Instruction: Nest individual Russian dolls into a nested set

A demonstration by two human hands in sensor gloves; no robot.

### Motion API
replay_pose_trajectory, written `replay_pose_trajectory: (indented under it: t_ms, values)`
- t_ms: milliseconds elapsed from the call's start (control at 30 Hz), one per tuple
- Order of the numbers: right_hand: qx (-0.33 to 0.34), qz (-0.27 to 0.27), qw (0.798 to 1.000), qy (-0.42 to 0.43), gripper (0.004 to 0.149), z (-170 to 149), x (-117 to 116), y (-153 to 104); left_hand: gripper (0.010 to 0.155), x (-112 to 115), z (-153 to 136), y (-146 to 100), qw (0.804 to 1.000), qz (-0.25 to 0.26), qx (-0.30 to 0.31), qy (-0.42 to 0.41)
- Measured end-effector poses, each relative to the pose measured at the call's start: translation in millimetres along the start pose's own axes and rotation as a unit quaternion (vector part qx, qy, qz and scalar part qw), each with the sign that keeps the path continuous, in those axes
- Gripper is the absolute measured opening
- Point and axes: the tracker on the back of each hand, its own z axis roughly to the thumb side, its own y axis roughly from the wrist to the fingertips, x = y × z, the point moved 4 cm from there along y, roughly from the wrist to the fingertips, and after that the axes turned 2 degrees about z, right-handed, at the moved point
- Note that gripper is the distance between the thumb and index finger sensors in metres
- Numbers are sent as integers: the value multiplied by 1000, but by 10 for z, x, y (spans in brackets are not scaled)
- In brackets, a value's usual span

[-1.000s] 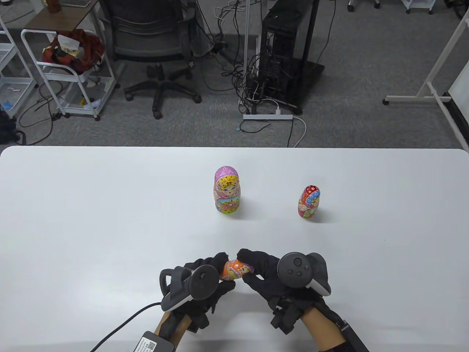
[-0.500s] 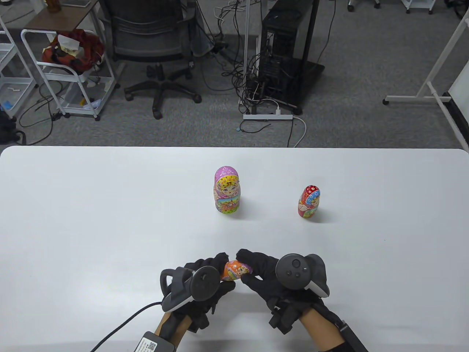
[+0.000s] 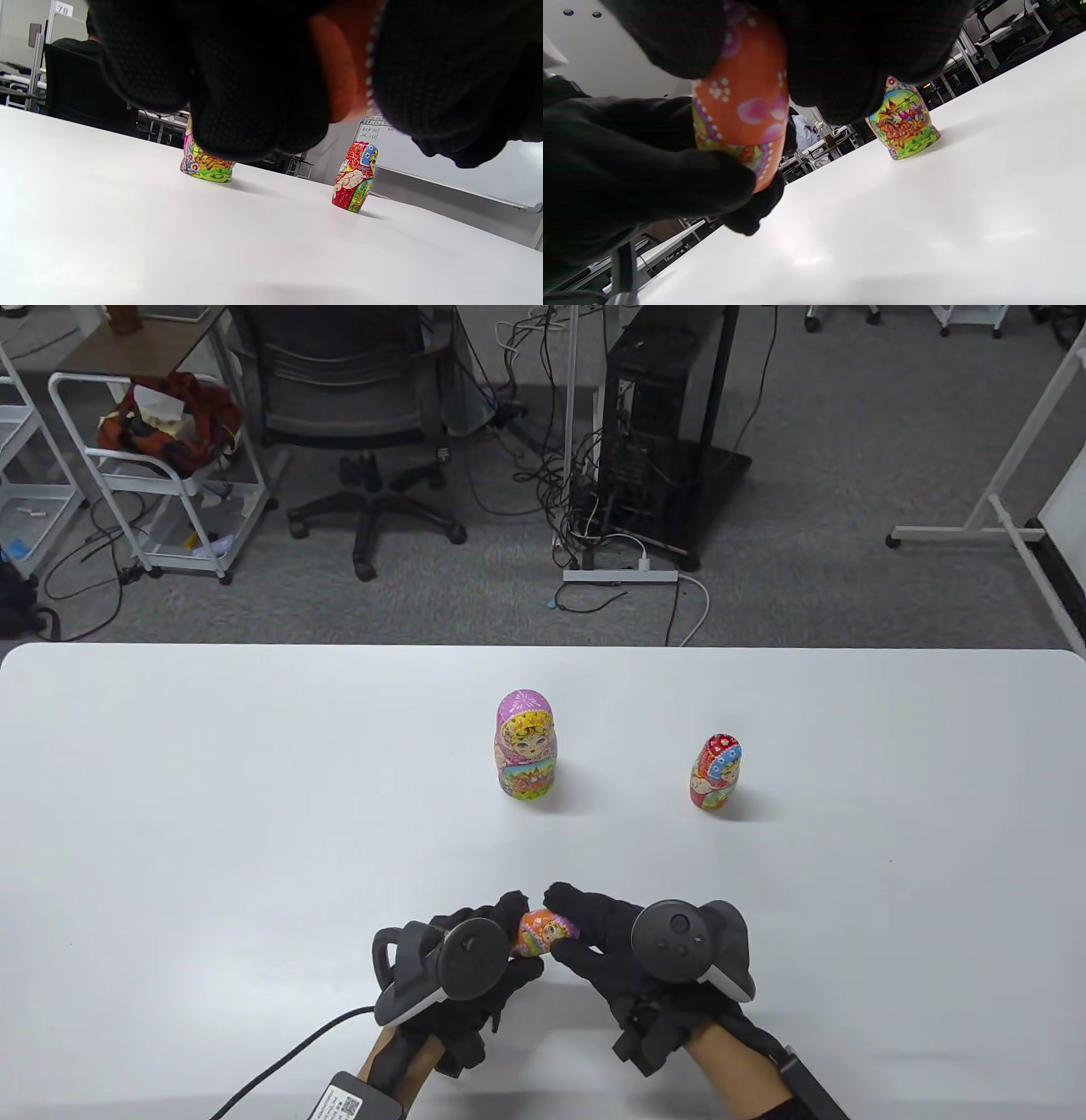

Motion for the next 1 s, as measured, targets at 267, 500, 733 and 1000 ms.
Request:
replay_pose_trajectory:
  t_ms: [267,500,733,1000]
  values:
    - [-7,-43,999,-23,59,72,-25,-31,79,62,-52,17,998,-14,-19,-54]
    - [-33,-52,997,-41,57,-13,28,-27,97,180,-108,40,996,-65,-31,-54]
    - [-75,-24,982,-172,63,-193,18,2,99,150,-242,50,997,-38,-37,48]
    - [-91,50,974,-202,64,-349,-200,40,99,152,-244,57,995,-35,-34,93]
